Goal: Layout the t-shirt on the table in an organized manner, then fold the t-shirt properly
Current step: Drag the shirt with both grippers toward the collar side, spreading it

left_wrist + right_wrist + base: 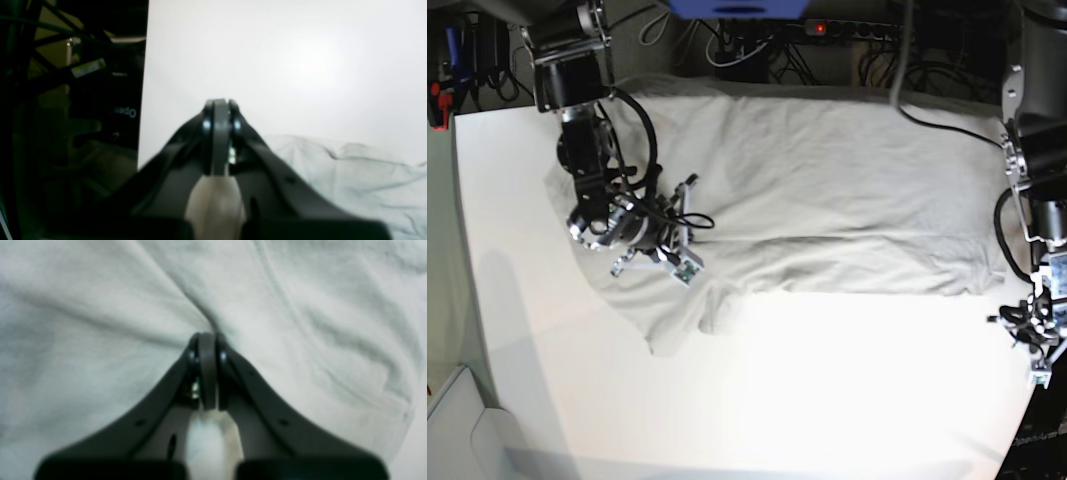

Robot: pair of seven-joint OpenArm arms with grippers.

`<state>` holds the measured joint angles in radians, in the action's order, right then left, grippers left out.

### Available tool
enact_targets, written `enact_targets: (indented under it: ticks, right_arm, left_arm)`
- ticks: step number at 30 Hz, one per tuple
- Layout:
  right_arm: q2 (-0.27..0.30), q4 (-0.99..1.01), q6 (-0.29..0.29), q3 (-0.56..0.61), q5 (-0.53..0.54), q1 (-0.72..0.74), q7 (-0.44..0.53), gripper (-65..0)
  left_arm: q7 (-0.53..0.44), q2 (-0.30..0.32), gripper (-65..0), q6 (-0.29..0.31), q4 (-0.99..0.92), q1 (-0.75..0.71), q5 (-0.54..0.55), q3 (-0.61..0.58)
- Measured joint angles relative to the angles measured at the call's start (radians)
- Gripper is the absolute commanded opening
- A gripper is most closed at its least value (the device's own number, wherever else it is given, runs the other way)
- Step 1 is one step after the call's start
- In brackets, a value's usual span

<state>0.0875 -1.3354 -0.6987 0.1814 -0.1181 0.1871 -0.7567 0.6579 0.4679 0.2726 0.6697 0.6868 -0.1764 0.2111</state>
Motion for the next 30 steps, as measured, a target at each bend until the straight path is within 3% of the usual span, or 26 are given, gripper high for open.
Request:
enact_targets:
  ticks: [6, 15, 25, 30]
  right_arm:
    - [0.0, 0.0, 0.0, 0.0, -0.001, 0.001, -0.002, -65.0]
    - [-0.002, 0.008, -0.001, 0.001, -0.005, 0.026, -0.023, -65.0]
    - [0.004, 0.184, -0.007, -0.008, 0.004, 0.13, 0.071, -65.0]
    - [0.005, 0.291, -0.011, -0.008, 0.021, 0.201, 0.116, -65.0]
  left_arm:
    - [0.195, -0.026, -64.9, 0.0, 0.132, -0.043, 0.003, 0.007]
    - [0.417, -0.142, -64.9, 0.005, 0.512, -0.339, 0.014, 0.003]
    - [0.377, -0.172, -64.9, 0.003, 0.559, -0.459, 0.004, 0.008]
    - [0.249, -0.172, -64.9, -0.016, 0.442, -0.435, -0.005, 0.008]
